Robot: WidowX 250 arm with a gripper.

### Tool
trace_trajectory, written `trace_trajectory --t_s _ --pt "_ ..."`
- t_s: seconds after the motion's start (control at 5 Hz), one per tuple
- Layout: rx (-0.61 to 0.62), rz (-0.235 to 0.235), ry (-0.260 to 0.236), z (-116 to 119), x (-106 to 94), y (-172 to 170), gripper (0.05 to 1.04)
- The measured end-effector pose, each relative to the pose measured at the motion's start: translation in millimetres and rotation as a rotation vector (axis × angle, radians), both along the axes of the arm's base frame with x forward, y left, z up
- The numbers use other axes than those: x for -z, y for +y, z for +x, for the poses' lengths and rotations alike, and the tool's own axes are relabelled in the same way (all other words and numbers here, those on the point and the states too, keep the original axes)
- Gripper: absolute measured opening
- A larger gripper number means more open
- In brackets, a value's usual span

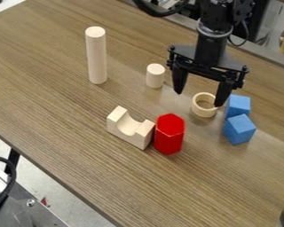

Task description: Put the circular ring in the cylinder

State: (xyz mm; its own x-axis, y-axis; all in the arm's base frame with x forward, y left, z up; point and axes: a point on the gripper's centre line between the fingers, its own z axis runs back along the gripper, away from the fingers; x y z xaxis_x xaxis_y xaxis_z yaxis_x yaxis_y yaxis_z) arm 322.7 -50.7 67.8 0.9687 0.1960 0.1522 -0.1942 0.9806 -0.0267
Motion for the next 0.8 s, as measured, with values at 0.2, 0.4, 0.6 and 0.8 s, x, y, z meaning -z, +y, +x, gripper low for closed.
trace_trajectory --t_s 0.2,0.4,0.6,0.8 --pt "0.071 0.032 0.003 6.8 10.2 1.1 0.999" --pt "0.104 0.029 0.022 10.7 21.2 -1.7 0.999" --pt "0.124 0.014 0.027 14.9 28.9 -4.4 0.999" --pt "0.141 0.011 0.031 21.1 34.0 -6.4 0.999"
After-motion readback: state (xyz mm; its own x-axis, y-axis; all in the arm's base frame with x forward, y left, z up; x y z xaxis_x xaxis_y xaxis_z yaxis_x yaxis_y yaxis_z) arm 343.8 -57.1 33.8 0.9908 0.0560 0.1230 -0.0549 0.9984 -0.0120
